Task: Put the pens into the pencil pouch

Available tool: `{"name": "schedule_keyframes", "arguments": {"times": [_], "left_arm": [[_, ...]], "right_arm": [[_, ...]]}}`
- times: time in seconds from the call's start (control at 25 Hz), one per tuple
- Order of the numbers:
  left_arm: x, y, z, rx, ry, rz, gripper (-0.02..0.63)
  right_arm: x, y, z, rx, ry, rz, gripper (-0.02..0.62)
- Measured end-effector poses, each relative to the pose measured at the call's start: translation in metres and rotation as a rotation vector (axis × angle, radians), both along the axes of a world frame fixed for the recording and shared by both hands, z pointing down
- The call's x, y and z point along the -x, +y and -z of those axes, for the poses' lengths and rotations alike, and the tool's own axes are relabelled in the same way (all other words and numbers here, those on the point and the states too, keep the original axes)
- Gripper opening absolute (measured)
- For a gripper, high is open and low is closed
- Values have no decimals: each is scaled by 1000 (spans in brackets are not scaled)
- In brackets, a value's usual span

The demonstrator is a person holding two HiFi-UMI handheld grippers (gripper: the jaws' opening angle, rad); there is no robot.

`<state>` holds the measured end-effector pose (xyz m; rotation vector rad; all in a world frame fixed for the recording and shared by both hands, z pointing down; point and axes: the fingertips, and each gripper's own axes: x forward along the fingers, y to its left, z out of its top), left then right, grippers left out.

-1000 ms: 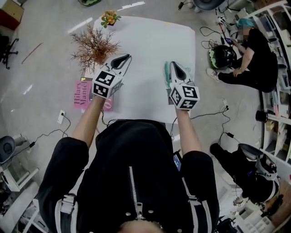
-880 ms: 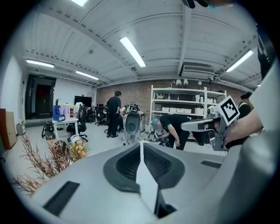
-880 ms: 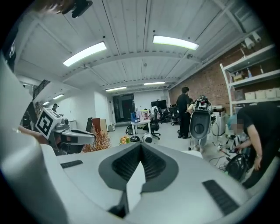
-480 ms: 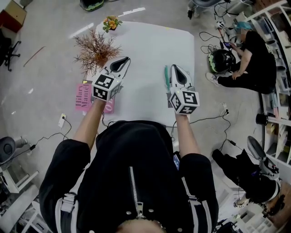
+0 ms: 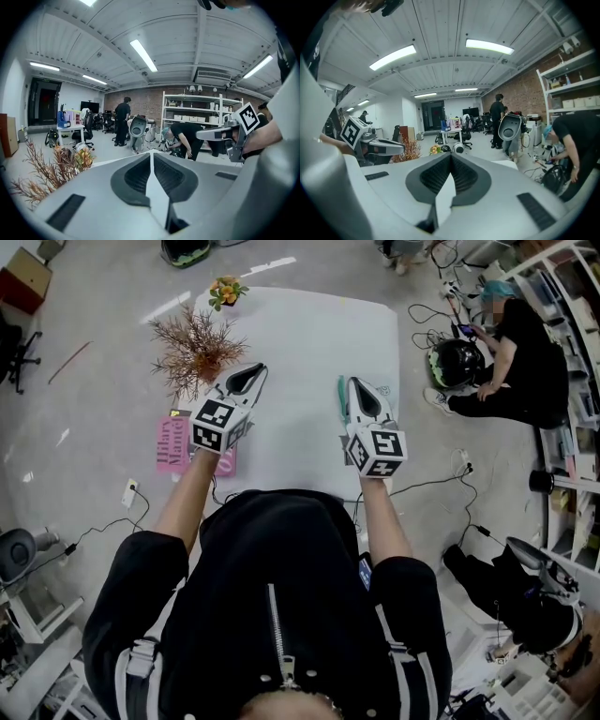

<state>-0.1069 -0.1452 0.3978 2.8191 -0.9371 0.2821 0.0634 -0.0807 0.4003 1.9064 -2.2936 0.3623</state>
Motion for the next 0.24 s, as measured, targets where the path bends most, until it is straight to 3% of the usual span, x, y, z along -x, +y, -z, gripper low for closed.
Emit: {"name": "schedule_keyframes", "arguments": {"times": [0.24], "left_arm": [[-1,7,-3,3,-8,-1,40]], "right_arm": [[4,5,-3,7,4,14,8]]}}
